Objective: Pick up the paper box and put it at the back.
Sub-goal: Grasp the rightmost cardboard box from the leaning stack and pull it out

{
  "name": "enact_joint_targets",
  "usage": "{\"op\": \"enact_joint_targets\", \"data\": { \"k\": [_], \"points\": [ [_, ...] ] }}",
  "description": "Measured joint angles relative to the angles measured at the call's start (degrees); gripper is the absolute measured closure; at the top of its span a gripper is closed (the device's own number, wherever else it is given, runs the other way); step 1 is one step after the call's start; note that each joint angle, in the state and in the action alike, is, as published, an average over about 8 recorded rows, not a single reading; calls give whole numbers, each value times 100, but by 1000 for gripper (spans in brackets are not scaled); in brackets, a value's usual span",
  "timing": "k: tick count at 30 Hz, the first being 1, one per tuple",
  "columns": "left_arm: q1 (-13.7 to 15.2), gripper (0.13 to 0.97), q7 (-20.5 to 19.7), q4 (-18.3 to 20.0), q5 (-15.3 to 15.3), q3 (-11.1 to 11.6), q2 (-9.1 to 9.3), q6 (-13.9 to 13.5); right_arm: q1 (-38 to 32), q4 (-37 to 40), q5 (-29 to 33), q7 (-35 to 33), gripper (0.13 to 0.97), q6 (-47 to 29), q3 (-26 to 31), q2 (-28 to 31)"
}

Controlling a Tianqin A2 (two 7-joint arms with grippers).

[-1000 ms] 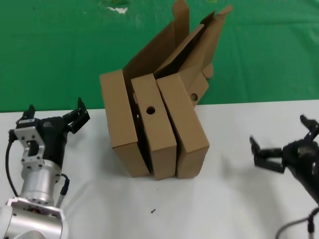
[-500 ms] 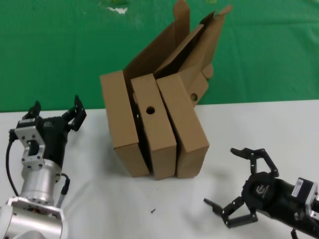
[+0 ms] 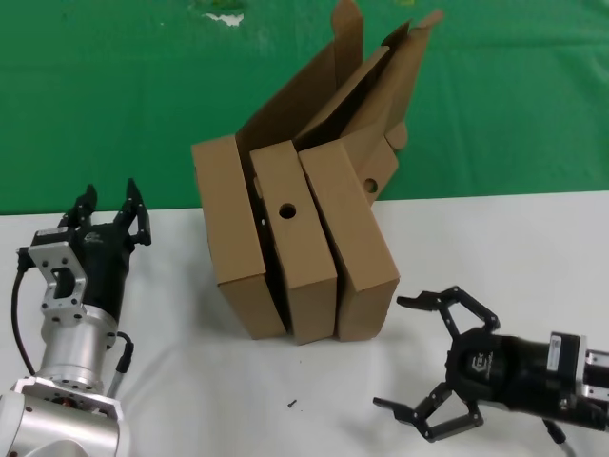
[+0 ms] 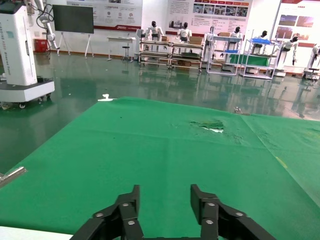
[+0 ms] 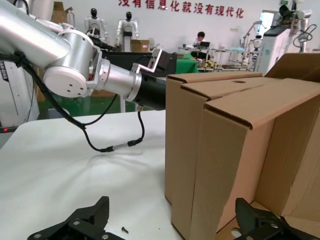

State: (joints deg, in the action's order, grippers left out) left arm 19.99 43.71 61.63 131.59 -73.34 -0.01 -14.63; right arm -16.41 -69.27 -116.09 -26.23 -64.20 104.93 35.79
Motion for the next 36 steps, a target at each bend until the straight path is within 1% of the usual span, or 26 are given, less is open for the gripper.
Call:
{"op": "enact_joint_targets", "data": {
  "k": [1, 6, 7, 9, 13, 15, 19, 21, 27, 28, 36],
  "points": [
    [0, 635, 0, 0, 0, 0, 0, 0, -65, 84, 19, -18, 203, -54, 12, -18],
    [0, 744, -1, 0, -1, 0, 0, 0, -328, 443, 80, -91, 267, -246, 22, -127],
    [0, 765, -1, 0, -1, 0, 0, 0, -368, 500, 88, -102, 267, -271, 19, -150],
    [0, 809, -1, 0, -1, 0, 0, 0, -444, 608, 102, -123, 309, -319, 11, -200],
    [0, 809, -2, 0, -2, 0, 0, 0, -572, 791, 120, -149, 393, -397, -11, -303],
    [0, 836, -2, 0, -2, 0, 0, 0, -624, 865, 126, -155, 435, -429, -22, -350],
    [0, 890, -2, 0, -2, 0, 0, 0, -714, 999, 157, -168, 435, -474, -32, -434],
    [0, 917, -2, 0, -2, 0, 0, 0, -757, 1068, 184, -179, 489, -491, -30, -472],
    [0, 942, -2, 0, -2, 0, 0, 0, -850, 1231, 263, -207, 653, -519, -27, -560],
    [0, 947, -2, 0, -2, 0, 0, 0, -861, 1250, 273, -209, 653, -520, -29, -571],
    [0, 957, -2, 0, -2, 0, 0, 0, -936, 1346, 334, -200, 822, -503, -51, -664]
  ]
}}
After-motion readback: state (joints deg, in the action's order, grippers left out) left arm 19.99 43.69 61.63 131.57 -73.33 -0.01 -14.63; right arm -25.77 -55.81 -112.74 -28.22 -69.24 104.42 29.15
